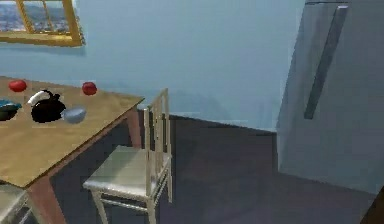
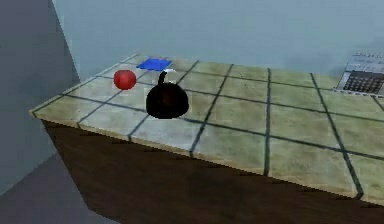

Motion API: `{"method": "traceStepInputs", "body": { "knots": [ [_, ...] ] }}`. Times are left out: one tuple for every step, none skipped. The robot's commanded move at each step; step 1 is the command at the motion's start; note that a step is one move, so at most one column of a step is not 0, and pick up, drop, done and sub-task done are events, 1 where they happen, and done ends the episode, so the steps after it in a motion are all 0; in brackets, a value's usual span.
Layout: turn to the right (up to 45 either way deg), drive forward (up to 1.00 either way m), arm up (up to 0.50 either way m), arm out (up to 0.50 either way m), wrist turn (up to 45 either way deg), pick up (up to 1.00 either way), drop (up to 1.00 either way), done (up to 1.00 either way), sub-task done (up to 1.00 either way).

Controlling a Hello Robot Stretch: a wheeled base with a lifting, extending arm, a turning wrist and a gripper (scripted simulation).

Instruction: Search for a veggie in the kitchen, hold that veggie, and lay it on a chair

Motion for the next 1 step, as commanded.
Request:
{"method": "traceStepInputs", "body": {
  "knots": [
    [-15.0,0.00,0.00,0.00,0.0,0.00,0.00,0.00,0.00]
  ]
}}
